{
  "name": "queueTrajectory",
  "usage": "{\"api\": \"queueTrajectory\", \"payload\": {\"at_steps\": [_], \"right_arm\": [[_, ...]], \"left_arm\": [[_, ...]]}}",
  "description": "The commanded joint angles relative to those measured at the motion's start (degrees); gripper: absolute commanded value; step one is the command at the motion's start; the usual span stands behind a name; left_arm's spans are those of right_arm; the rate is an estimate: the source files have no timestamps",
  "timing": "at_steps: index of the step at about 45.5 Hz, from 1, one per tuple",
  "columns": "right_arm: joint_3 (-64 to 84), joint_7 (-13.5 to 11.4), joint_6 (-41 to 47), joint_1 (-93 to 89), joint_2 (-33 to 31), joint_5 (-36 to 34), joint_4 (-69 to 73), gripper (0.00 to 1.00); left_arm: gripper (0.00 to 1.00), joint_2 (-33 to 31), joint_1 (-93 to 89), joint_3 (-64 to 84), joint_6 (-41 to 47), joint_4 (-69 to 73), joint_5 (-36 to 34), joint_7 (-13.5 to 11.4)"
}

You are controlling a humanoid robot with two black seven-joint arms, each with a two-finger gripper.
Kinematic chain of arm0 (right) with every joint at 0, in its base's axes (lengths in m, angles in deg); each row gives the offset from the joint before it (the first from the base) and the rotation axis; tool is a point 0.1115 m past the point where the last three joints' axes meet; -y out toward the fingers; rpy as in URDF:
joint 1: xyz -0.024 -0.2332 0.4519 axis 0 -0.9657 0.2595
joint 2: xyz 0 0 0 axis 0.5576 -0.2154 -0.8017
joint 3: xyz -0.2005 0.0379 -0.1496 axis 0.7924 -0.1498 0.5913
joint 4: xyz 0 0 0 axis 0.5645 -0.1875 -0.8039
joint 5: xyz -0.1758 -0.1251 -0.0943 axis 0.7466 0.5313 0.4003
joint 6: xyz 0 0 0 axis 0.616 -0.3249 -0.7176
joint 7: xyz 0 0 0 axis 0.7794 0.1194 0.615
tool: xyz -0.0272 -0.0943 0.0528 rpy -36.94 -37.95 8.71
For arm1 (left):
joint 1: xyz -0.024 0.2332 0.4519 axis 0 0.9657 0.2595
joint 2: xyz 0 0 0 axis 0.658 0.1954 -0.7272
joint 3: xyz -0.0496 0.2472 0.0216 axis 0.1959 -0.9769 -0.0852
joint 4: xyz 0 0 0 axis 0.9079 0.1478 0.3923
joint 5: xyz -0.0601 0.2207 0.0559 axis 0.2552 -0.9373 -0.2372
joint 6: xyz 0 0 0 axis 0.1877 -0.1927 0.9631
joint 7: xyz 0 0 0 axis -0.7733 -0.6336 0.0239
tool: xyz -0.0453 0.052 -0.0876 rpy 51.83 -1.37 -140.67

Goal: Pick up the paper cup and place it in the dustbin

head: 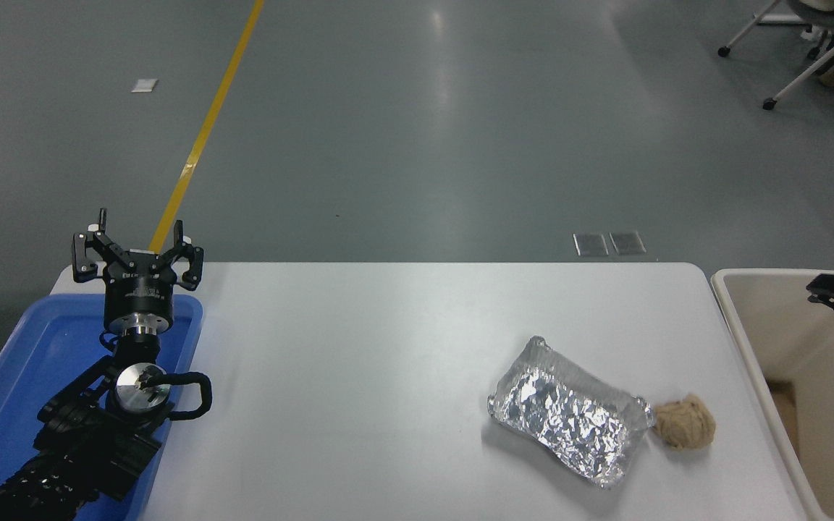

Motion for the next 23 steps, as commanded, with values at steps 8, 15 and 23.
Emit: {"api": "queueTrajectory", "payload": {"at_steps": [8,15,23], "right_arm": [[10.28,-0.41,16.08,34.69,1.15,2.24,26.24,1.0],[9.93,-0.32,22.85,40.94,1.32,2.77,26.51,1.0],[9.66,-0.33,27.69,43.67,1.59,2.77,26.24,1.0]], "left_arm": [[0.99,0.09,0.0,0.0,0.0,0.0,0.08,-0.09],[0.99,0.0,0.0,0.0,0.0,0.0,0.08,0.0],[0.99,0.0,0.09,0.0,0.0,0.0,0.08,0.0]]}}
